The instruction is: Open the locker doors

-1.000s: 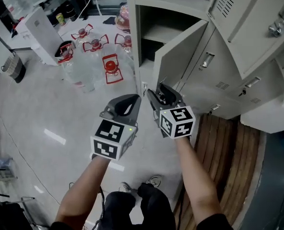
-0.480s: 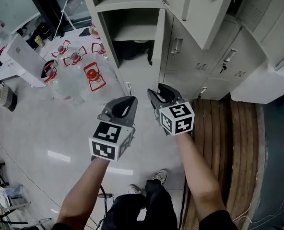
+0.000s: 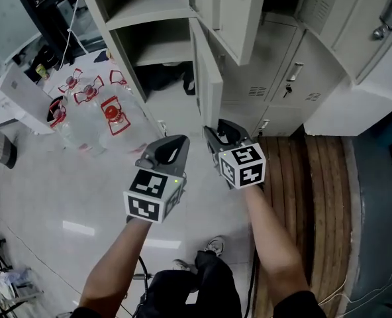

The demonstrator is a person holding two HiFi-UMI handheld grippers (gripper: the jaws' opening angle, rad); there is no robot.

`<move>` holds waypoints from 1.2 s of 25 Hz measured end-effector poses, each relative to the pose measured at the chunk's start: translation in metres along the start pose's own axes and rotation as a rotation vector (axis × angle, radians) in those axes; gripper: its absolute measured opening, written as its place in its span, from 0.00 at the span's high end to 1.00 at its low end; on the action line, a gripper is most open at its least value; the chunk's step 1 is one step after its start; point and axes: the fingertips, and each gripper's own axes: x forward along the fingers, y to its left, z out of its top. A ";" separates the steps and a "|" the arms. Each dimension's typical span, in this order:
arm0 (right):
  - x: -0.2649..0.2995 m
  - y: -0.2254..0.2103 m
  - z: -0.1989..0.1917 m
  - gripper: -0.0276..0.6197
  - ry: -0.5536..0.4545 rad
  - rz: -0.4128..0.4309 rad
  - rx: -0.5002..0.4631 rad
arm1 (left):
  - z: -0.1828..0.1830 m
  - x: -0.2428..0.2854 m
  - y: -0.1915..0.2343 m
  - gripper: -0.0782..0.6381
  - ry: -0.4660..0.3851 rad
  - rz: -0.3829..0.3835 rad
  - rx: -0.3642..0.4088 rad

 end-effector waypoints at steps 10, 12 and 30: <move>-0.060 0.020 0.024 0.71 0.052 -0.058 -0.029 | 0.031 -0.037 -0.021 0.89 -0.030 -0.006 -0.011; -0.076 0.037 0.035 0.71 0.059 -0.059 -0.031 | 0.039 -0.055 -0.022 0.89 -0.040 0.005 -0.009; -0.195 0.174 0.163 0.77 0.057 -0.120 0.066 | 0.091 -0.218 -0.013 0.89 -0.063 0.029 -0.097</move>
